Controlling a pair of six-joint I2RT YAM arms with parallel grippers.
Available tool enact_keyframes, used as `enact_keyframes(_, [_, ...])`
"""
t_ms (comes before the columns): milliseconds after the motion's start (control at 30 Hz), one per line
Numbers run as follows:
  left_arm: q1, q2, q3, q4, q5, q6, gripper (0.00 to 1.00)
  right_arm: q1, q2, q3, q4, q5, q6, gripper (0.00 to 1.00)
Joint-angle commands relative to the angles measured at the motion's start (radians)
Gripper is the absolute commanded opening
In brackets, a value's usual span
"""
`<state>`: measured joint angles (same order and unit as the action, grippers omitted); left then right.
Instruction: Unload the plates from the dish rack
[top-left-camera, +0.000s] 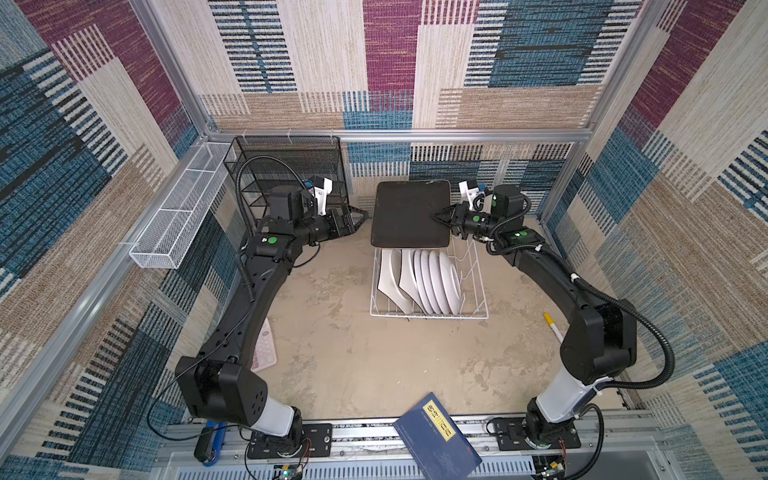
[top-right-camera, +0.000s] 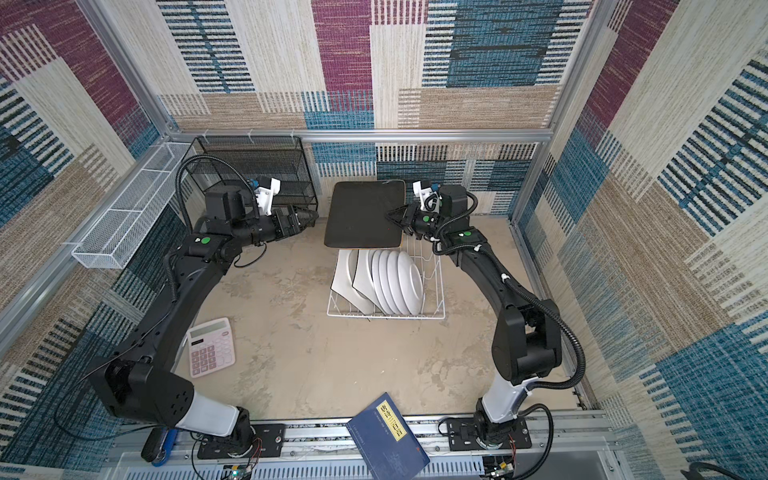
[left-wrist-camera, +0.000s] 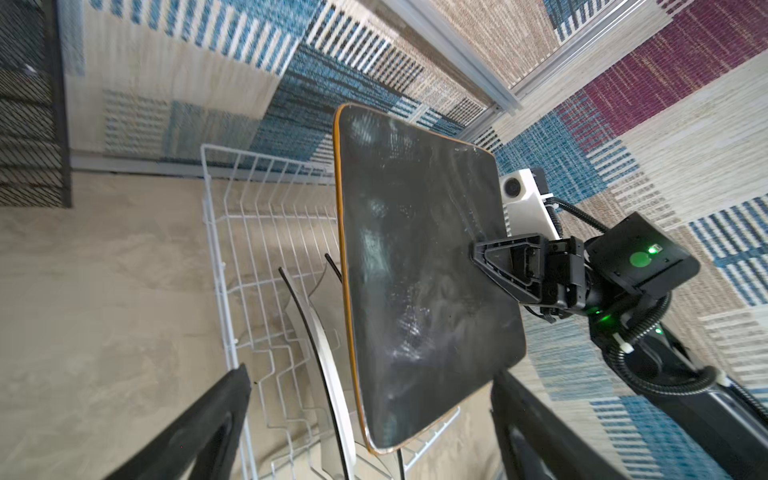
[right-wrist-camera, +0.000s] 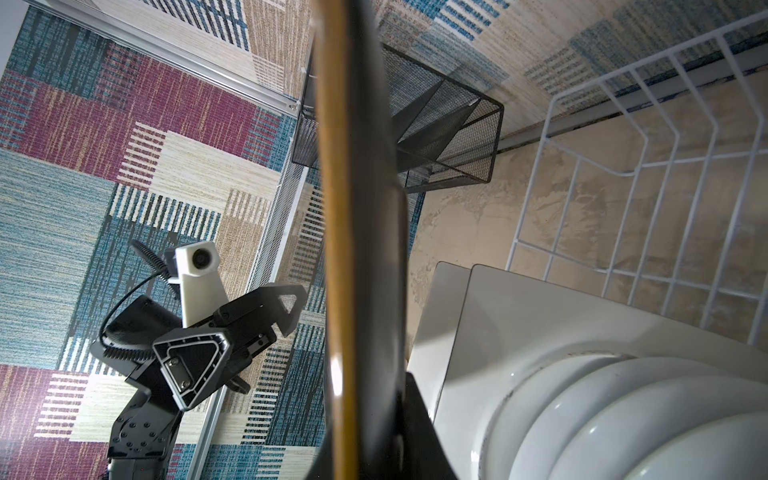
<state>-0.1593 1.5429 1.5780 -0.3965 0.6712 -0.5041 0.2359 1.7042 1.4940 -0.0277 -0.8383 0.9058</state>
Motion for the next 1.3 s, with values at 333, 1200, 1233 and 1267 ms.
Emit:
enact_keyframes(333, [-0.006,0.159,0.027,0.149,0.305,-0.211,0.84,0.012,0.029,0.025,0.158,-0.099,0.000,0.00])
enact_keyframes(1200, [-0.054,0.186,-0.006,0.262,0.430,-0.280,0.42,0.052,0.063,0.018,0.187,-0.122,0.021,0.00])
enact_keyframes(1233, [-0.054,0.184,-0.007,0.274,0.438,-0.284,0.40,0.052,0.063,0.014,0.192,-0.122,0.024,0.00])
enact_keyframes(1267, [-0.054,0.180,-0.021,0.302,0.444,-0.295,0.38,0.052,0.061,0.009,0.198,-0.121,0.029,0.00])
